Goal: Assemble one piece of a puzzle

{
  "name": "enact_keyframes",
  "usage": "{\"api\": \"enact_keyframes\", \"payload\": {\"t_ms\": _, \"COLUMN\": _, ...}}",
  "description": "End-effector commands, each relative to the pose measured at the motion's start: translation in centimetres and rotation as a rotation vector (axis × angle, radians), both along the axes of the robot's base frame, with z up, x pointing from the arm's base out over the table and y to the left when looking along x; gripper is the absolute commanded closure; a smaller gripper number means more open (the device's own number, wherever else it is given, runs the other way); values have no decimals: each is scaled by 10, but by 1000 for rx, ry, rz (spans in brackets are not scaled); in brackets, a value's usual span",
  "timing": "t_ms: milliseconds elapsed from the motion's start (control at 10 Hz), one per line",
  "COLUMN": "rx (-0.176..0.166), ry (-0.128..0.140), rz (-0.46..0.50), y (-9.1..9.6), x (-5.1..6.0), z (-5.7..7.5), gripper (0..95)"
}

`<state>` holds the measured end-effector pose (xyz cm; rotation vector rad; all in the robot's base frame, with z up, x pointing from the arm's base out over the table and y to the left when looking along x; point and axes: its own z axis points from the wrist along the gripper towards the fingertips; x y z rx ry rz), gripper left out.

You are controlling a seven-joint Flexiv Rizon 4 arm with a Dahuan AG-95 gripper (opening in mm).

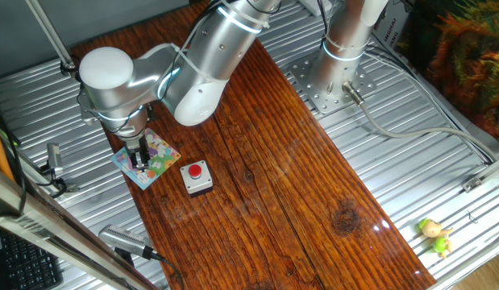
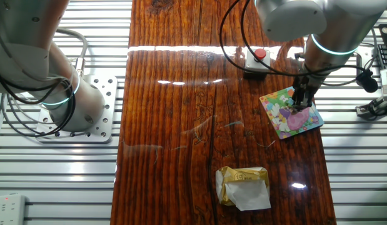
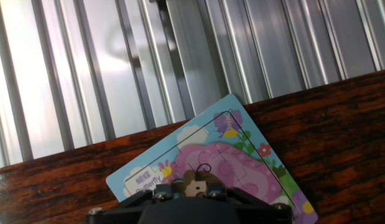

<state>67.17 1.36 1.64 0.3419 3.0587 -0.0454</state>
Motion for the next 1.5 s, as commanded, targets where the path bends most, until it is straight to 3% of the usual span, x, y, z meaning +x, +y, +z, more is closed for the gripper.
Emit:
{"api": "enact_keyframes", "payload": {"t_ms": 100, "rx": 0, "ry": 0, "rz": 0, "y": 0, "x": 0, "z": 0, "gripper": 950}}
{"api": "enact_keyframes", "payload": {"t_ms": 1100, "rx": 0, "ry": 4, "rz": 13, "y": 0, "x": 0, "z": -1, "gripper": 950}}
{"api": "enact_keyframes", "payload": {"t_ms": 1500, "rx": -3, "ry": 13, "rz": 100, "y": 0, "x": 0, "z": -1, "gripper": 950}}
